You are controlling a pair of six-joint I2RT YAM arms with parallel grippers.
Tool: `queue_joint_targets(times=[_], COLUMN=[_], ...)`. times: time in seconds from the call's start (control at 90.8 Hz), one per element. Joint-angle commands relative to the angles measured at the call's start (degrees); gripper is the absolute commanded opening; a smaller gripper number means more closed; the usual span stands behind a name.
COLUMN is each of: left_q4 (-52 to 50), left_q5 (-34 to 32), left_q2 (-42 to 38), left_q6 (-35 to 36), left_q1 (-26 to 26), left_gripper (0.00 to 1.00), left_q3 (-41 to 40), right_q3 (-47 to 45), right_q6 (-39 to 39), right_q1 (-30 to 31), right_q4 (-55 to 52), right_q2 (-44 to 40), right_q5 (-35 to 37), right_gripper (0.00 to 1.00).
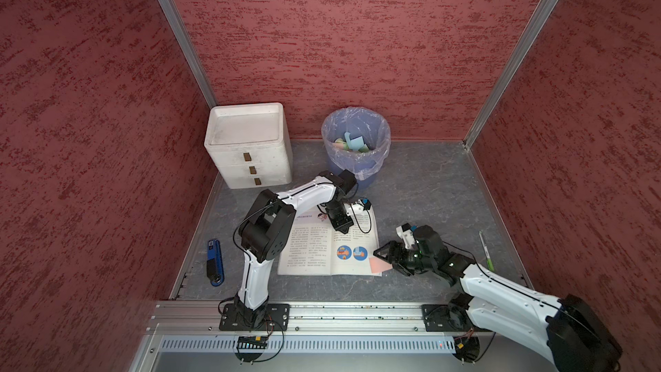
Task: Peel off the used sticky note
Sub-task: Tear off the note from the book.
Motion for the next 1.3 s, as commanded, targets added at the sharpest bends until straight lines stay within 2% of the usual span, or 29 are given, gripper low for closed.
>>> queue_joint_targets(times=[0.0, 0.154, 0.496, 0.782, 1.091, 1.289], left_q4=[-1.7, -2.4, -3.5, -2.8, -1.7, -1.4], left_q5=[-0.4, -0.6, -0.6, -0.3, -0.3, -0.3], left_q2=[2.1, 4.6, 9.9, 11.7, 13.0, 13.1], left_q6=[-0.6, -1.0, -1.3, -1.2, -1.7, -1.6], left_q1=[-0.6, -0.9, -2.9, -4.0, -4.4, -4.7], left_gripper=[0.04, 0.04, 0.04, 0.03, 0.02, 0.02], left_q3=[2.5, 4.6, 10.0, 10.8, 10.8, 11.2], right_q3=[0.7, 2.6, 6.4, 8.9, 11.5, 13.2], right_q6=[-1.5, -3.9, -9.1, -11.4, -13.4, -15.0], right_q1=[-0.3, -0.3, -0.2, 0.7, 2.7, 3.2], right_q4=[1.9, 0.0, -8.4, -11.4, -15.6, -19.0], right_q2=[1.0, 2.0, 2.6, 4.6, 6.0, 7.1], right_q5=[-1.2, -2.0, 0.5, 2.6, 5.6, 8.9], right_gripper=[0.75, 0.7, 0.48, 0.3, 0.22, 0.22])
